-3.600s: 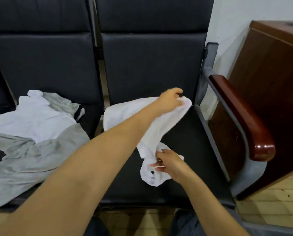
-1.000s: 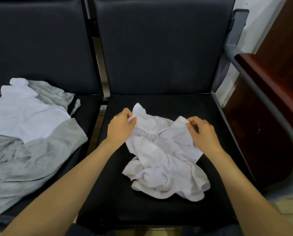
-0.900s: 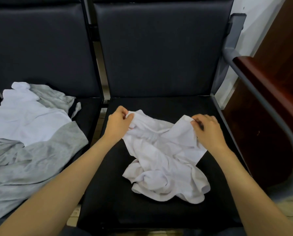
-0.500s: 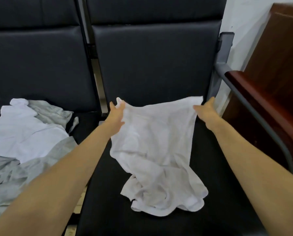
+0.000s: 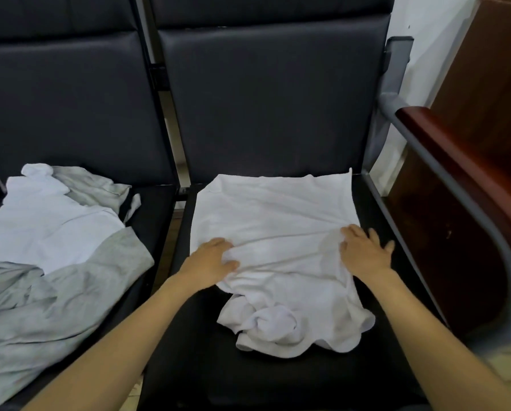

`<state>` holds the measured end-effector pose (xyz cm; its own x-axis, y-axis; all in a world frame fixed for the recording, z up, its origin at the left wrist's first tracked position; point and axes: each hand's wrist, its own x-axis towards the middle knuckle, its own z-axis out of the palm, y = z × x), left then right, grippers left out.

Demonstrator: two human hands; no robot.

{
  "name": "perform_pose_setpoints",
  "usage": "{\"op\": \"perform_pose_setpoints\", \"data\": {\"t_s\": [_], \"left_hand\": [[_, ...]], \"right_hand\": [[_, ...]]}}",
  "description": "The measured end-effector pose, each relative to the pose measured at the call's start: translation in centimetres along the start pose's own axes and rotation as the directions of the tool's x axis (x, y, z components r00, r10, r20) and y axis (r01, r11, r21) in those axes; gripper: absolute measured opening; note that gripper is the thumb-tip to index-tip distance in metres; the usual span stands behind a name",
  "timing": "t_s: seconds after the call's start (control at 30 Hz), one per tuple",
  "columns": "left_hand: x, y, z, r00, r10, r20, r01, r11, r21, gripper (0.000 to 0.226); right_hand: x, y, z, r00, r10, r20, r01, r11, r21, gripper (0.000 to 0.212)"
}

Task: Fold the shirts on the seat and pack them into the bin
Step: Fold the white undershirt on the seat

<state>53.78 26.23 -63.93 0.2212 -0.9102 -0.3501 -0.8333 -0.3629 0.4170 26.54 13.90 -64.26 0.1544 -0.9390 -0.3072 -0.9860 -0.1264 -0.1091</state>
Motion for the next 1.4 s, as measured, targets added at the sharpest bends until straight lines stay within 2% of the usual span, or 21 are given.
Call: {"op": "perform_pose_setpoints", "data": {"t_s": [0.03,0.1,0.17,0.2,0.27,0.33,0.4,0.47,0.53,0.63,0.7,0.77,0.87,0.93,0.97,1.0,1.03,1.1,1.2,1.3,1.4], "left_hand": [[-0.2,-0.3,-0.5,0.998,-0.015,-0.066,0.011,0.998,-0.064,0.041],[-0.9,-0.2,-1.0,0.987,-0.037,-0.154,0.029,0.998,-0.058,0.03],[-1.2,0.0,-0.7,0.986,-0.017,-0.164,0.011,0.999,-0.036,0.026],[-1.2,0.1,-0.4,0.985,-0.009,-0.174,-0.003,0.998,-0.07,0.023],[-0.8,0.6,0.0,0.974,0.0,-0.228,-0.027,0.993,-0.118,0.023],[0.0,0.9,0.2,0.968,0.051,-0.246,-0.064,0.997,-0.045,0.033],[0.5,0.9,0.0,0.996,0.069,-0.059,-0.064,0.994,0.09,0.054],[1.1,0.8,-1.0,0.991,-0.011,0.132,-0.012,0.984,0.176,0.059],[2.2,0.8,-2.3,0.995,-0.045,0.088,0.029,0.983,0.18,0.045],[4.6,0.6,-3.0,0.987,0.019,-0.159,0.004,0.989,0.147,0.038],[6.3,0.7,-2.3,0.973,0.133,-0.186,-0.103,0.981,0.162,0.037],[8.2,0.5,-1.7,0.978,0.15,-0.146,-0.111,0.963,0.245,0.04],[10.6,-0.5,-3.0,0.976,-0.076,-0.206,0.14,0.938,0.317,0.047],[11.1,-2.1,-4.3,0.908,-0.314,-0.278,0.378,0.9,0.219,0.055],[11.0,-2.7,-4.6,0.873,-0.388,-0.294,0.451,0.873,0.184,0.06],[10.4,-2.8,-4.6,0.866,-0.391,-0.313,0.459,0.869,0.184,0.063],[9.5,-2.4,-4.3,0.883,-0.334,-0.33,0.408,0.893,0.19,0.064],[6.9,-0.7,-3.1,0.939,-0.14,-0.314,0.198,0.967,0.162,0.057],[2.3,1.1,-0.8,0.977,0.047,-0.208,-0.036,0.998,0.055,0.037],[0.2,0.9,0.8,0.994,0.074,-0.078,-0.066,0.993,0.096,0.043],[2.4,0.2,0.0,1.0,-0.029,0.005,0.028,0.983,0.18,0.052]], "right_hand": [[-0.1,0.3,-0.2,0.998,0.038,-0.052,-0.036,0.999,0.032,0.044],[-0.7,0.7,-0.4,0.971,0.065,-0.228,-0.038,0.992,0.123,0.039],[-1.1,0.5,-0.3,0.91,-0.056,-0.41,0.137,0.976,0.17,0.031],[-1.5,-0.1,-0.4,0.89,-0.146,-0.432,0.252,0.947,0.201,0.029],[-2.4,-1.5,0.0,0.862,-0.351,-0.365,0.449,0.863,0.232,0.034],[-3.1,-2.5,0.7,0.878,-0.452,-0.158,0.476,0.861,0.179,0.047],[-3.2,-2.4,0.0,0.925,-0.361,0.121,0.357,0.932,0.055,0.051],[-3.1,-2.2,-1.6,0.945,-0.224,0.237,0.252,0.963,-0.093,0.043],[-2.4,-2.6,-3.0,0.969,-0.169,0.183,0.192,0.974,-0.118,0.045],[-1.3,-3.8,-2.4,0.95,-0.289,-0.116,0.289,0.957,-0.019,0.038],[-1.3,-4.5,-0.9,0.926,-0.371,-0.074,0.377,0.923,0.083,0.043],[-1.2,-4.6,0.7,0.914,-0.406,0.025,0.404,0.913,0.047,0.046],[-0.8,-4.2,1.4,0.914,-0.406,0.001,0.405,0.913,0.057,0.046],[-0.5,-4.1,1.2,0.916,-0.401,0.005,0.4,0.914,0.068,0.046],[-0.4,-4.0,1.2,0.916,-0.4,0.011,0.399,0.915,0.066,0.046],[-0.4,-4.1,1.3,0.915,-0.404,0.016,0.402,0.913,0.068,0.047],[-0.5,-4.1,1.2,0.915,-0.402,0.015,0.4,0.914,0.072,0.047],[-0.8,-3.9,0.8,0.926,-0.377,-0.026,0.378,0.923,0.07,0.047],[-1.3,-3.0,-0.2,0.957,-0.287,-0.043,0.289,0.954,0.082,0.038],[-2.0,-2.2,-0.5,0.964,-0.247,0.097,0.244,0.969,0.044,0.036],[-0.4,-2.2,-0.4,0.965,-0.244,0.092,0.249,0.967,-0.046,0.043]]}}
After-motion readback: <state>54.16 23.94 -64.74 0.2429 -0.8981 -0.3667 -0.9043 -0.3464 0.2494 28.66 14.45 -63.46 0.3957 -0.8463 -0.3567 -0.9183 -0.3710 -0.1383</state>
